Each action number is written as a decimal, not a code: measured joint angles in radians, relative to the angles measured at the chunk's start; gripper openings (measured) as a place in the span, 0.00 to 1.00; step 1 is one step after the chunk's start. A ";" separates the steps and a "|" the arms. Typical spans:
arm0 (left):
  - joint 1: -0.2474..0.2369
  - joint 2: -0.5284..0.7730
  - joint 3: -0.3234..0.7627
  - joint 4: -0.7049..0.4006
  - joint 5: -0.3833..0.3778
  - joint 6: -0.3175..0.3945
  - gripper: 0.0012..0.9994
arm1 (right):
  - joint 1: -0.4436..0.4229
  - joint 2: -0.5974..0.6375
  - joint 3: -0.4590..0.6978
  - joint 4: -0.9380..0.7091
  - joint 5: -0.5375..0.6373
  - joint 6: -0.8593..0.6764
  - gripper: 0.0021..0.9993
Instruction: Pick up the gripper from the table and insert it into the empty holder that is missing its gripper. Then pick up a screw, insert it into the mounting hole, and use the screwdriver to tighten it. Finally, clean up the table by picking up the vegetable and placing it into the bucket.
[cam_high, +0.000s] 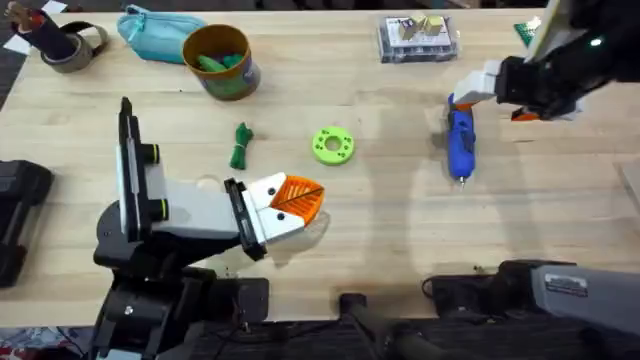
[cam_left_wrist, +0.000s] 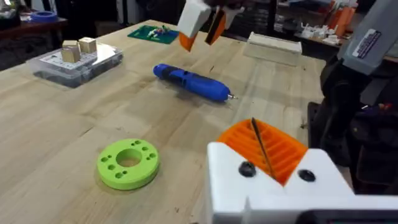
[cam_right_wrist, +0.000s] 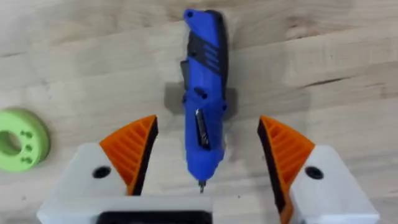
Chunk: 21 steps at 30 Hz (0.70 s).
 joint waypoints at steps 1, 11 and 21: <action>0.000 0.000 0.000 0.000 0.000 0.000 0.01 | -0.008 0.024 -0.005 0.022 0.000 -0.001 0.98; 0.000 0.000 0.000 0.000 0.000 0.000 0.01 | -0.029 0.218 -0.009 0.151 -0.059 -0.047 0.98; 0.000 0.000 0.000 0.000 0.000 0.000 0.01 | -0.040 0.363 -0.006 0.182 -0.056 -0.067 0.98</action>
